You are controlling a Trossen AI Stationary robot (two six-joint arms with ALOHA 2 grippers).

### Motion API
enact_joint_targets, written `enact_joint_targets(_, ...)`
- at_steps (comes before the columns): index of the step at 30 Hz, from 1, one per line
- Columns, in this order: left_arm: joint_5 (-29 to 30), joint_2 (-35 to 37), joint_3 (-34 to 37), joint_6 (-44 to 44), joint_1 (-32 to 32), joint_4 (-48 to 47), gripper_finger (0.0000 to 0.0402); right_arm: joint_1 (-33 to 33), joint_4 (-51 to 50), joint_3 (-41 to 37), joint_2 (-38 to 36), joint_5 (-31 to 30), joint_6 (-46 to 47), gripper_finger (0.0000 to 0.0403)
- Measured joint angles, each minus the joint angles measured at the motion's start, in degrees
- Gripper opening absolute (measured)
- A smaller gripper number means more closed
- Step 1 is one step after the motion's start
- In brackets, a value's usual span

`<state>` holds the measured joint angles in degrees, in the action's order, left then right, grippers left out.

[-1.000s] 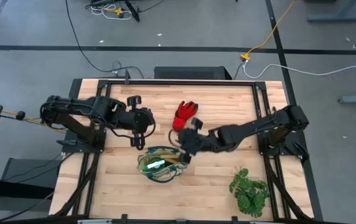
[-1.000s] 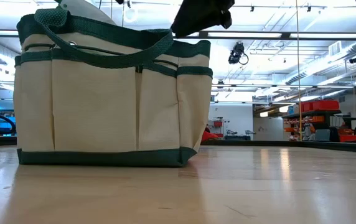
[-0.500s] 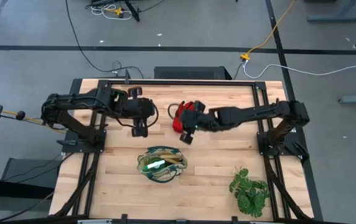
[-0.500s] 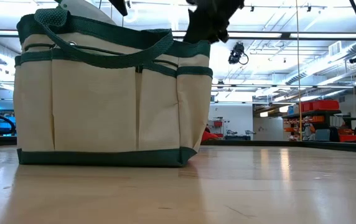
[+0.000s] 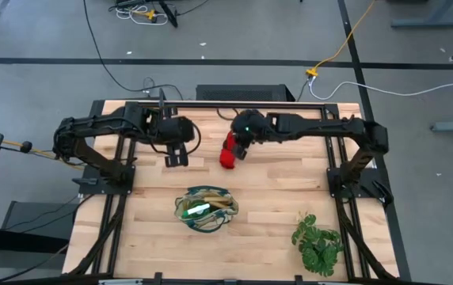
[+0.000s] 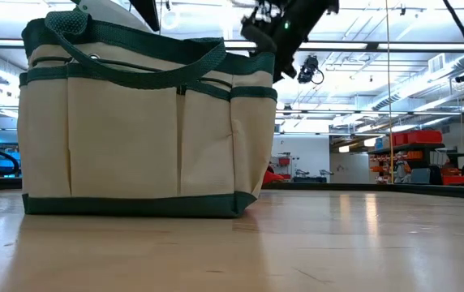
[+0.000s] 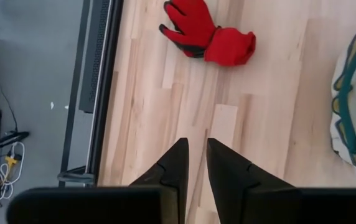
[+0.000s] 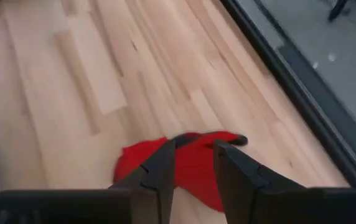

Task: Pick & Place Garden tools in Gardening bag
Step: Put the gloves into the gardening bag

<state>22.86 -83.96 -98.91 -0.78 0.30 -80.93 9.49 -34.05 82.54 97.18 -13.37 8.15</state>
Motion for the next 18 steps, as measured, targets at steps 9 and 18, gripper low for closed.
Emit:
enact_joint_targets(9, -0.01, 0.0, 0.0, 1.97, 2.16, 0.02, 0.0062, 5.86, -2.06, -0.74, 1.86, 4.09, 2.66, 0.0112)
enact_joint_targets(18, 0.19, 0.0, -0.01, 2.1, 2.16, 0.04, 0.0062, 9.69, 6.67, -9.17, 3.22, 5.17, 11.43, 0.0112)
